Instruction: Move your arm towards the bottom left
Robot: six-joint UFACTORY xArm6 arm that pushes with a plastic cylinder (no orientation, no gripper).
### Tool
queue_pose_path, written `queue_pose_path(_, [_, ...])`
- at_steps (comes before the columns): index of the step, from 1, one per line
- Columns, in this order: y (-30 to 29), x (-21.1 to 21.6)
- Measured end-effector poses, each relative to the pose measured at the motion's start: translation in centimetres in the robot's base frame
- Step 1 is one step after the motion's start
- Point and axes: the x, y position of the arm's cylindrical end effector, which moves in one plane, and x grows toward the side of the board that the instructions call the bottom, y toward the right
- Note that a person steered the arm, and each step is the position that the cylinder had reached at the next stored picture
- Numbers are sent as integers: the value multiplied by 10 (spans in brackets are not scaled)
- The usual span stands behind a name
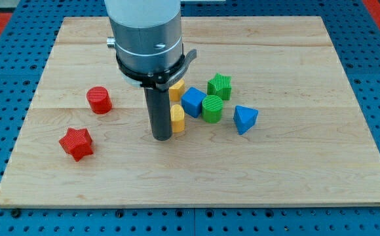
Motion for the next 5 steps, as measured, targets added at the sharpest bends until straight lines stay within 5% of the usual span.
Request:
queue_pose_path(3, [43,3])
queue_pose_path(5, [-74,80])
